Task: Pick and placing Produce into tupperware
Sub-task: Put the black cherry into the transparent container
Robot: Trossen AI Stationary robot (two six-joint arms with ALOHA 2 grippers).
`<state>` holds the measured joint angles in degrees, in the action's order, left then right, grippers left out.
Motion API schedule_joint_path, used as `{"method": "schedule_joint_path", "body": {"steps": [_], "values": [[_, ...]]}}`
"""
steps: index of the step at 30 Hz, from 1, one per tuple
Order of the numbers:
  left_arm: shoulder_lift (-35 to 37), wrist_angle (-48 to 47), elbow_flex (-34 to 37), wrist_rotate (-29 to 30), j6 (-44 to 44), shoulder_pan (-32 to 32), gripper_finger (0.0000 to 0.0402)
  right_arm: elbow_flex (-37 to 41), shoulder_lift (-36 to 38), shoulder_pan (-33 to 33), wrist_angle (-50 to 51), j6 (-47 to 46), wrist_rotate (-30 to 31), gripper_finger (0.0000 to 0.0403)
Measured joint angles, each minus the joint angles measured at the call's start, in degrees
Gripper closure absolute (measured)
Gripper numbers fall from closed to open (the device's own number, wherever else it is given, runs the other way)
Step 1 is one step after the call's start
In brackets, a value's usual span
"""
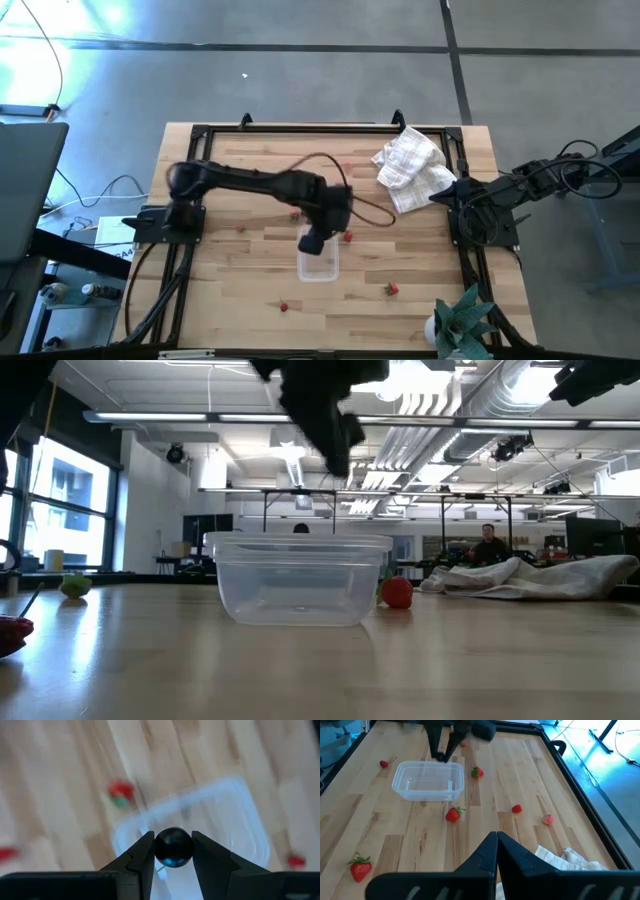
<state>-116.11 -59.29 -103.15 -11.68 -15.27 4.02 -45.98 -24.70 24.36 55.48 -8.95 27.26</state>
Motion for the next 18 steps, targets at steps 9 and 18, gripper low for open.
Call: {"method": "schedule_joint_path", "body": {"steps": [9,18], "values": [[-8.4,-0.4,0.0,1.1,-3.0,-1.6,0.0293,0.0,0.0,0.0,0.0,0.0,0.0,0.0402],[-10.7,4.3,0.2,5.1,-4.0,-1.4,0.0293,0.0,-0.1,0.0,0.0,0.0,0.0,0.0402]]}}
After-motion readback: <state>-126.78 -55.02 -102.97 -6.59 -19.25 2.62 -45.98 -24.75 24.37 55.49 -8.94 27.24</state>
